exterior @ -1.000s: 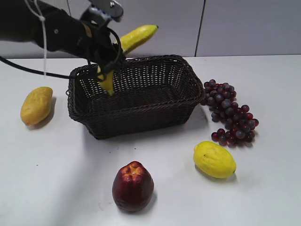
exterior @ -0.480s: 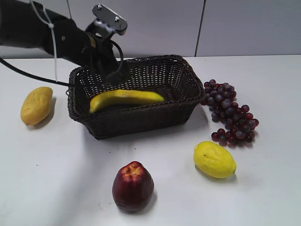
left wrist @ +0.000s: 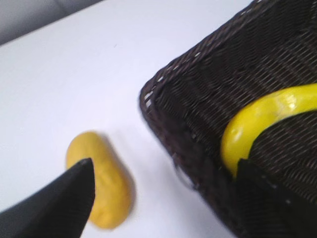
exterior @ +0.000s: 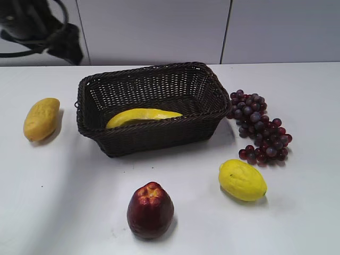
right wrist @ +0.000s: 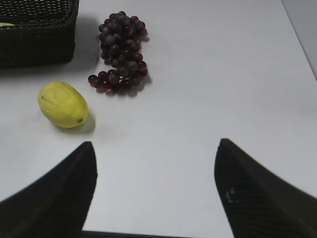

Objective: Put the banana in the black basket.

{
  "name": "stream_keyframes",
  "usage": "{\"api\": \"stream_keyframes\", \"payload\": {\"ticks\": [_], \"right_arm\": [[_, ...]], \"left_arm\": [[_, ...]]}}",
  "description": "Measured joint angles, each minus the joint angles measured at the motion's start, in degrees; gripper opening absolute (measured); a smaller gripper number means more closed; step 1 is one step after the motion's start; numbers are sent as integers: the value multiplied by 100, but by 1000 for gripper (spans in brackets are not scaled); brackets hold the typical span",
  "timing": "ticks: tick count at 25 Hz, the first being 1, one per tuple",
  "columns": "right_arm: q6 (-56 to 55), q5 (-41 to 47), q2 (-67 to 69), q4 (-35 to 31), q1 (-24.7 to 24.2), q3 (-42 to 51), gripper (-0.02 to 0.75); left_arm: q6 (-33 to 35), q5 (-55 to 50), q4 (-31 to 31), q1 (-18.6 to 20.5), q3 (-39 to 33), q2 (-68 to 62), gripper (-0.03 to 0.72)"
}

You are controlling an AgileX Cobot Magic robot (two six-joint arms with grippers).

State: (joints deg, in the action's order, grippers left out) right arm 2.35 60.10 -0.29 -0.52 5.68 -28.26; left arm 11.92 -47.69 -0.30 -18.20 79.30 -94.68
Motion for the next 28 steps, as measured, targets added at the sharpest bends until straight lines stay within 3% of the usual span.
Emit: {"api": "stream_keyframes", "payload": {"ticks": [6,11,19,28], "right_arm": [[0,0,0,0,0,0,591],[0,0,0,0,0,0,591],[0,0,0,0,0,0,591],[0,0,0,0,0,0,591]], "left_arm": [[-123,-1413,-41,1199,0,527,652],[-172,-2133,-247,1834,0,865,609],[-196,-2186,-392,1940,-347,2244,583],[-215,-2159,-416,1940,-2467,4907,582]]}}
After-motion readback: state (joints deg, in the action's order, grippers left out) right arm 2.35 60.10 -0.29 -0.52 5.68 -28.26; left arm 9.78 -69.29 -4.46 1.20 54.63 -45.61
